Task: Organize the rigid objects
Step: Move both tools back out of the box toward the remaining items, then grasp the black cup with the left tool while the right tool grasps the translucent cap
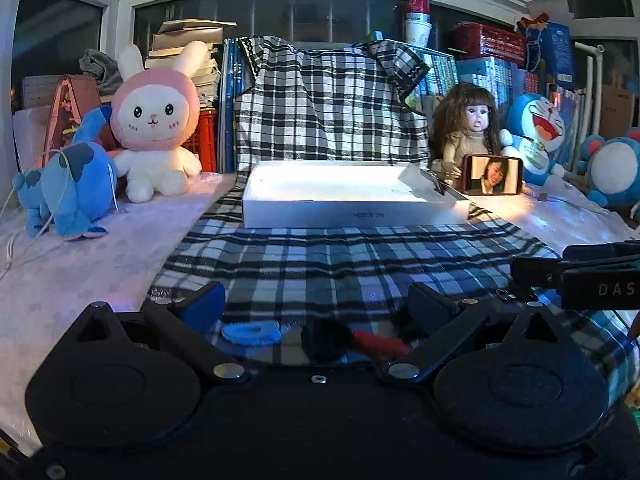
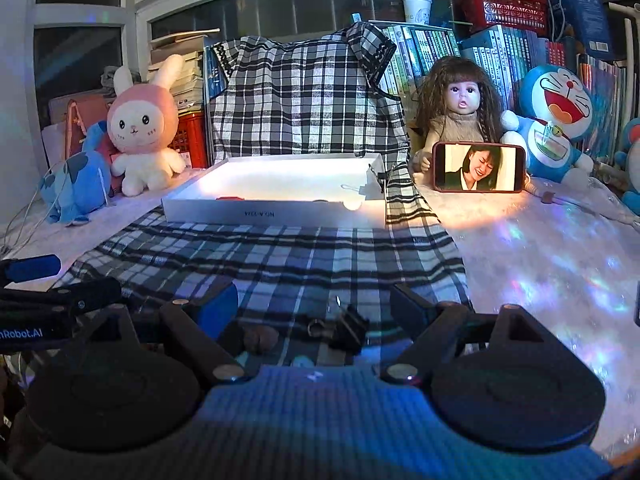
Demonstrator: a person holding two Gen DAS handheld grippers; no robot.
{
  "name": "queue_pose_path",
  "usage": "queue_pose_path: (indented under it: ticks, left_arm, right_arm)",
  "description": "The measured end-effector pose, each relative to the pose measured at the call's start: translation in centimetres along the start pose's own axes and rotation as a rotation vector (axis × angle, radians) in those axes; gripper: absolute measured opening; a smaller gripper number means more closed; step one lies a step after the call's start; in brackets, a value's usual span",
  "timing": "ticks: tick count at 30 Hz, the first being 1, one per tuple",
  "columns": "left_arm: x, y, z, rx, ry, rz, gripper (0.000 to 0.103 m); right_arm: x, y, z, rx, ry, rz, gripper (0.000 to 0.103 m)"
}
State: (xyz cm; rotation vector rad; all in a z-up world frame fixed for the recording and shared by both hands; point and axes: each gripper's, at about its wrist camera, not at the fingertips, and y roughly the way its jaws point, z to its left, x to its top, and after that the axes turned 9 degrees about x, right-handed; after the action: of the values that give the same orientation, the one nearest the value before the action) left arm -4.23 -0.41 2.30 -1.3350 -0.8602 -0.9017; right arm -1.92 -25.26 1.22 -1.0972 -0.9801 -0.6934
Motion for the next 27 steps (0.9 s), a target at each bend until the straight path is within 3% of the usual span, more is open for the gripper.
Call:
queue_pose_path:
  ticks: [4, 8, 11, 14, 18, 27]
  left_arm:
    - [-0.8, -0.5, 0.1, -0.001, 0.022, 0.001, 0.095]
    - [-1.2, -0.4, 0.3, -0.013, 0.013, 0.023, 0.073]
    - [-1.2, -0.2, 0.6, -0.026, 0.013, 0.040, 0.058]
    - [-1.4, -0.1, 0.5, -0.027, 0.025, 0.053, 0.051]
    - [-1.8, 0.4, 0.4, -0.031, 0.031, 0.072, 0.044]
    - [-2.0, 2.1, -0.1, -0.016, 0.032, 0.094, 0.044]
  right_arm:
    - [-1.1, -0.5, 0.5, -0.011, -0.030, 0.010, 0.090]
    - [-1.8, -0.9, 0.7, -0.006, -0.034, 0.016, 0.089]
    - [-2.0, -1.1, 0.6, 0.001, -0.028, 0.022, 0.081]
    - [-2.3, -1.4, 0.6, 0.000, -0.029, 0.024, 0.073]
    - [-2.6, -1.4, 0.6, -0.003, -0.036, 0.038, 0.055]
    - [-3.4, -0.7, 1.0, -0.004, -0.058, 0.071, 0.036]
